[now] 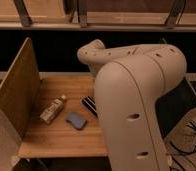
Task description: Place the pepper in the ceramic cup
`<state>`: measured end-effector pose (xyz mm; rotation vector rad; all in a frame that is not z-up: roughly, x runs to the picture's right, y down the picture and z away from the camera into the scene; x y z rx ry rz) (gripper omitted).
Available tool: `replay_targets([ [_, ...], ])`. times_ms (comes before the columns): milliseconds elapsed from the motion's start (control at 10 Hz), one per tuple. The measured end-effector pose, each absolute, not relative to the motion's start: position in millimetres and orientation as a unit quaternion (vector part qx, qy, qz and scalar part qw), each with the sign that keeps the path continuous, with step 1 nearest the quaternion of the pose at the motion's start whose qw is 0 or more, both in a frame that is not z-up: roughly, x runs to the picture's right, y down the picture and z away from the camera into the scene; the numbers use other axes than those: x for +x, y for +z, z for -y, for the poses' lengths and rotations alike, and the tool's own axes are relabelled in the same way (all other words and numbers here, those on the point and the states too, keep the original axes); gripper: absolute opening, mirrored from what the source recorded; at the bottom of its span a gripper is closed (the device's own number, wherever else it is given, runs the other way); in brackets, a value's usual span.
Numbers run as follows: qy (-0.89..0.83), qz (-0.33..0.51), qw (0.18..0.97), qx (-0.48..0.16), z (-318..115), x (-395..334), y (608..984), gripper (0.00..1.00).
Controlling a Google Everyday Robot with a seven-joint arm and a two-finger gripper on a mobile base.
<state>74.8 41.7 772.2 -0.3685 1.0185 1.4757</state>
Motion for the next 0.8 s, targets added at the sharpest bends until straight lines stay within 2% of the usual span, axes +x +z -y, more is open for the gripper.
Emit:
replay_targets([
  [600, 0.609, -0.508, 0.582, -0.181, -84, 95, 772, 0.0],
  [700, 0.608, -0.513, 0.579, -0.181, -85, 97, 773, 0.01],
  [800, 0.607, -0.517, 0.577, -0.179, -85, 100, 774, 0.1],
])
